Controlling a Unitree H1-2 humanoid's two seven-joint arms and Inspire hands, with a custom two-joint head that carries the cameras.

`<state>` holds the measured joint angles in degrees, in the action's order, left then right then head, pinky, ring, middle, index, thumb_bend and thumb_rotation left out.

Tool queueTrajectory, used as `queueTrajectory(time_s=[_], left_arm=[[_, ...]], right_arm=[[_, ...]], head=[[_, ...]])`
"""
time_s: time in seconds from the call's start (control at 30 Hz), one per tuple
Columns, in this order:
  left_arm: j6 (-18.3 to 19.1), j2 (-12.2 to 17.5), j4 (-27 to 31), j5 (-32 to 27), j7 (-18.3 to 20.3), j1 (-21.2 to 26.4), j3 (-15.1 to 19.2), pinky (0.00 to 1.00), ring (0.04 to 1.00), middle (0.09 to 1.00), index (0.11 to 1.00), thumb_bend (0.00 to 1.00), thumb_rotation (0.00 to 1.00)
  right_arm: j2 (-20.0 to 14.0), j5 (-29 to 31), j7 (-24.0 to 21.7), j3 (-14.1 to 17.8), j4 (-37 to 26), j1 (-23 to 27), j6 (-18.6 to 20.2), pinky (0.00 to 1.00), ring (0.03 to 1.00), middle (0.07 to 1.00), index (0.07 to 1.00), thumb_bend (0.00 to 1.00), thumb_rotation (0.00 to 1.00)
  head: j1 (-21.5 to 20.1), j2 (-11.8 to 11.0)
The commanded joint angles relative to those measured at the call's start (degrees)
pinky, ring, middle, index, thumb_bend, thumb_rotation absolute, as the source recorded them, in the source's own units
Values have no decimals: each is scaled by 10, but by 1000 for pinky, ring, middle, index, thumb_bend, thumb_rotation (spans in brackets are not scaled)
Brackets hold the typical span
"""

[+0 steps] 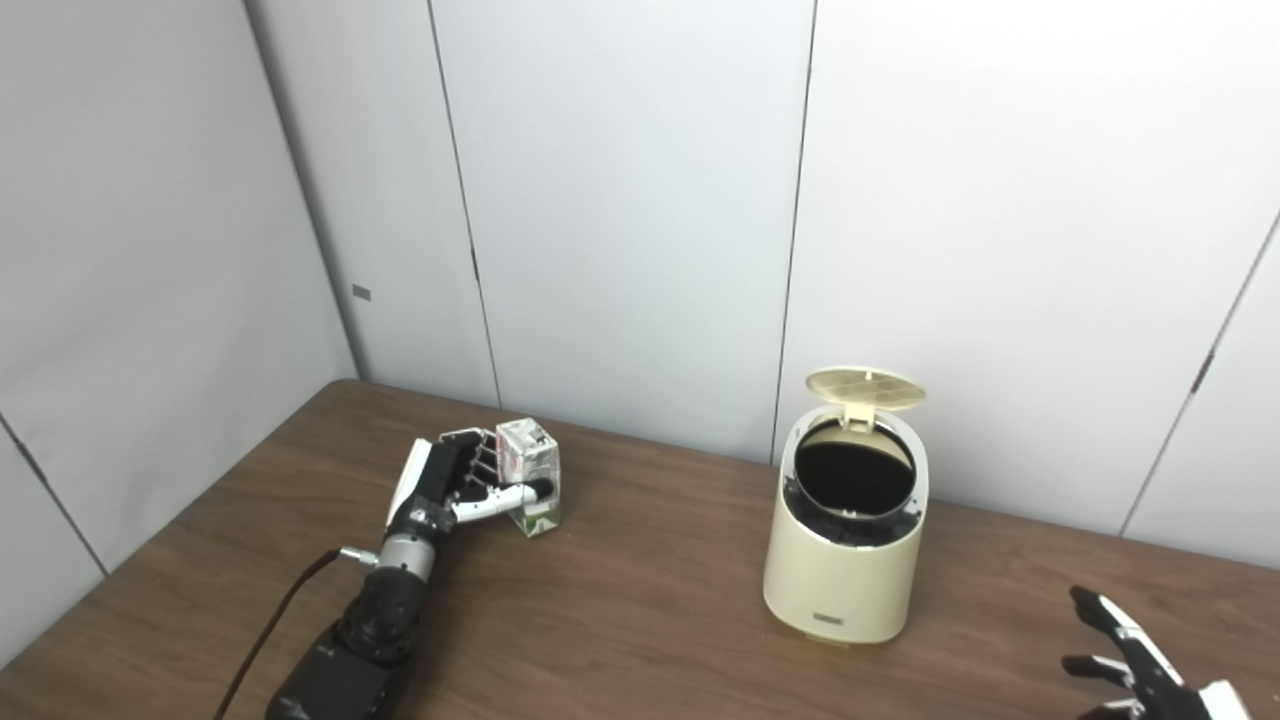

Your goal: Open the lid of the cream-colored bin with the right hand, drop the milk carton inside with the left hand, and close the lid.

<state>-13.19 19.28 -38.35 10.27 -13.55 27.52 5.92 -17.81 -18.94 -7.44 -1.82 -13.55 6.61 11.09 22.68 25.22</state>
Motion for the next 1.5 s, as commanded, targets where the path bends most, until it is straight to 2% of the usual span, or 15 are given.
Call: queueTrajectory(time_s=[0.0,0.17,0.37,0.73,0.83,0.93,1.0,1.17,1.27,1.47], left_arm=[[-24,9,-2,7,-15,27,-1,315,386,458,498,521,0],[-35,8,-3,8,-16,27,-4,297,368,451,499,521,0],[-35,4,32,9,-14,17,-8,305,376,450,500,522,0],[3,-19,189,4,20,-14,-9,353,404,467,492,523,0],[16,-27,238,-1,35,-18,-11,370,416,473,489,523,0],[29,-35,278,-2,46,-19,-13,375,422,475,488,523,0],[33,-45,305,-14,58,-18,-13,376,422,475,488,523,0],[41,-68,353,-44,84,-14,-15,365,411,479,485,523,0],[57,-82,376,-41,89,-11,-18,349,397,474,485,524,0],[62,-104,399,-35,100,-7,-31,337,394,469,489,525,0]], right_arm=[[-8,1,7,6,-13,13,-23,525,753,901,894,802,340],[-7,-3,7,6,-17,13,-15,517,742,900,892,803,343],[-4,-1,9,6,-11,16,-19,503,740,896,890,808,357],[2,5,14,5,6,29,-31,555,751,908,892,786,261],[4,11,10,7,3,31,-19,565,758,909,896,783,251],[9,25,4,11,-7,30,-3,610,780,933,909,753,138],[10,25,3,11,-12,30,-2,615,779,936,912,746,97],[9,33,-1,8,-20,31,-5,649,781,939,917,738,59],[6,28,3,4,-13,35,-21,638,771,925,908,749,43],[8,24,7,1,-6,40,-30,633,773,914,893,768,57]], head=[[-1,1],[-4,3],[-15,3],[-43,2],[-53,3],[-64,4],[-77,5],[-97,6],[-110,7],[-129,8]])
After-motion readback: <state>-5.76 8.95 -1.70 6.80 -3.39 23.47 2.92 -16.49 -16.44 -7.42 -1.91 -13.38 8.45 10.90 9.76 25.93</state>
